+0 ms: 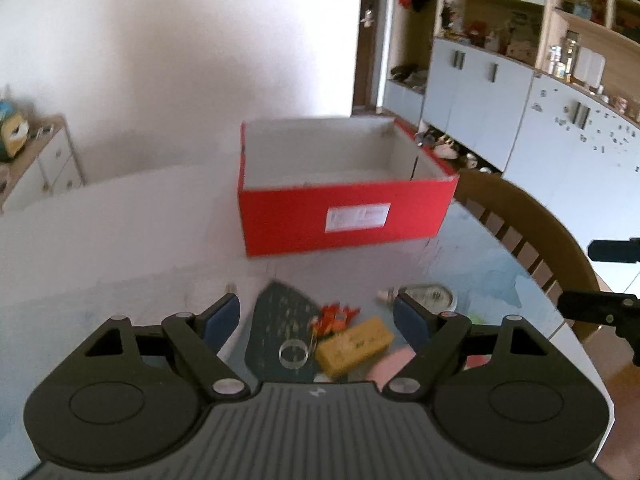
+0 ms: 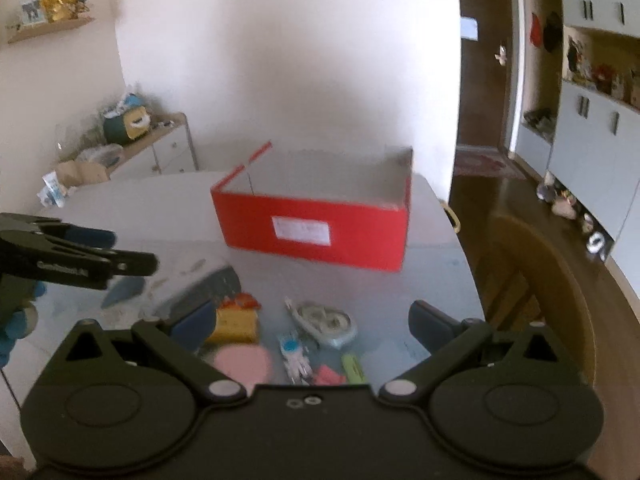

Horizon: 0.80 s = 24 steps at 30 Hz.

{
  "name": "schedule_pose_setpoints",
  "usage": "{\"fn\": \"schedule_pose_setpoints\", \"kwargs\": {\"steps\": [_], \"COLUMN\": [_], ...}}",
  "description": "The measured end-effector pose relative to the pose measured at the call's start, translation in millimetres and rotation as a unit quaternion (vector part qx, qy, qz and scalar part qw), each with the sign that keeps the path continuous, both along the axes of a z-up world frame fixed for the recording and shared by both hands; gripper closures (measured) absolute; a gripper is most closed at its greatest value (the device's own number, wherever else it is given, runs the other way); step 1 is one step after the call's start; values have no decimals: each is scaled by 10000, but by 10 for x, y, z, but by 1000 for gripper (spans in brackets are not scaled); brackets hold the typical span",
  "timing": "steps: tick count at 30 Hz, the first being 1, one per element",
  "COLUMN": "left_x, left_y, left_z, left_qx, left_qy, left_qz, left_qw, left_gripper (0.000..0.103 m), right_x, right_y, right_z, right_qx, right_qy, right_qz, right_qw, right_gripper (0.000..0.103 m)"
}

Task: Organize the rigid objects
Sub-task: 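Withdraw both tools from the box back over the table, then grasp the white glue stick with left tool while right tool grasps green highlighter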

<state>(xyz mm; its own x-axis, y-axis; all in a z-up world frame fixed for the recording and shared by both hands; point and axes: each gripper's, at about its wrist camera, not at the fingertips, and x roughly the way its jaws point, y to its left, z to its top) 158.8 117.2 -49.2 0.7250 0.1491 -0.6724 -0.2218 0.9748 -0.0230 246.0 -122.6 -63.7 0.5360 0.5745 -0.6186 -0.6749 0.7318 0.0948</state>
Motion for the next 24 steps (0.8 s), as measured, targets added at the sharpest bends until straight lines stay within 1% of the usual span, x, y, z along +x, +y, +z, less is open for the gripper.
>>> {"fn": "schedule_pose_setpoints", "kwargs": {"steps": [3,6,10,13,16,17,19,22,24], "left_x": [-87,-162,-214,-255,-287,-297,-301,-304,-298], "left_y": [1,0,6,47,40,37,24,-19,-27], "left_z": [-162,-352,-603,-787,-920,-949,-1000,-1071,-1114], "left_qx": [-34,-37,40,-80,-54,-71,-137,-65,-88], "left_qy": [111,239,478,687,828,850,906,986,1005], "left_qz": [143,227,391,585,661,665,637,597,591], "left_qw": [9998,9994,9981,9959,9944,9941,9938,9933,9931], "left_gripper": [19,19,19,19,19,19,19,19,19], "right_x": [-3,6,89,164,259,286,338,385,403], "right_y": [-75,-124,-175,-185,-189,-186,-180,-165,-160], "right_z": [-131,-258,-430,-563,-718,-764,-859,-970,-1026], "right_qx": [-95,-304,-491,-619,-744,-787,-885,-1044,-1116], "right_qy": [68,18,131,247,403,446,531,591,633], "right_qz": [-92,-121,-152,-200,-282,-307,-355,-355,-323], "right_qw": [9999,9995,9986,9976,9960,9954,9940,9921,9912], "right_gripper": [1,2,4,9,17,21,25,29,34]}}
